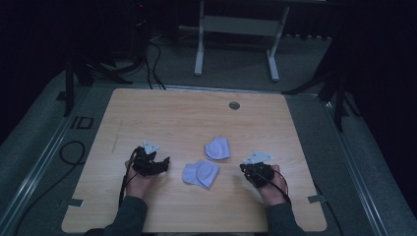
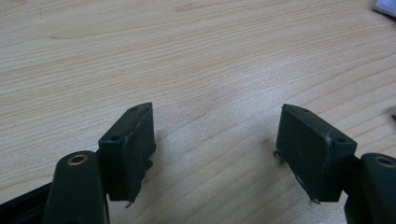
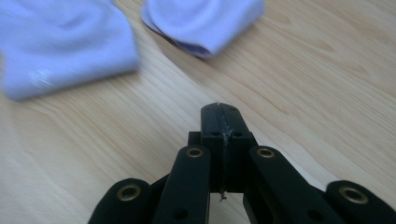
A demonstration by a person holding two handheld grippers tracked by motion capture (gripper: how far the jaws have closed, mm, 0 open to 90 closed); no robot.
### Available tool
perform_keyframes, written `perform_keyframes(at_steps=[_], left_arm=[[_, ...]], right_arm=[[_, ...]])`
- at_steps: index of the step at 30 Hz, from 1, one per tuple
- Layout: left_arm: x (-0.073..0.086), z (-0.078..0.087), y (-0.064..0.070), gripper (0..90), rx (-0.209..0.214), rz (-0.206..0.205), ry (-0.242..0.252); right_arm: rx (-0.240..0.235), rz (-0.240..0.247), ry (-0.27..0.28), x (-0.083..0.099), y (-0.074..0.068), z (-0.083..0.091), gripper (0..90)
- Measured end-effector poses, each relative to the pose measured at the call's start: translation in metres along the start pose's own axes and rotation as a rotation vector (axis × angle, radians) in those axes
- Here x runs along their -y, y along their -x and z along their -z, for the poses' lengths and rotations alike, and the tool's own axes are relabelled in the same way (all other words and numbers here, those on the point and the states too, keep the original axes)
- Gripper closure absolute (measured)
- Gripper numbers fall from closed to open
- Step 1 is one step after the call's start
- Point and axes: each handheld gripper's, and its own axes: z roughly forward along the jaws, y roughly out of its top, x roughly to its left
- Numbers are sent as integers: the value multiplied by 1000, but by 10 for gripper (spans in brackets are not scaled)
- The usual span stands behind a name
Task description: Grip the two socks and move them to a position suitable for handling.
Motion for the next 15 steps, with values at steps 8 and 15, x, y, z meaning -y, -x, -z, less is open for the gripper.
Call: perform_keyframes(at_steps=[8, 15], left_arm=[[0, 0, 0, 285, 0, 1, 1], [0, 0, 0, 285, 0, 0, -2]], right_arm=[[-58, 46, 42, -15, -24, 5, 900], [-135, 109, 24, -25, -60, -11, 900]])
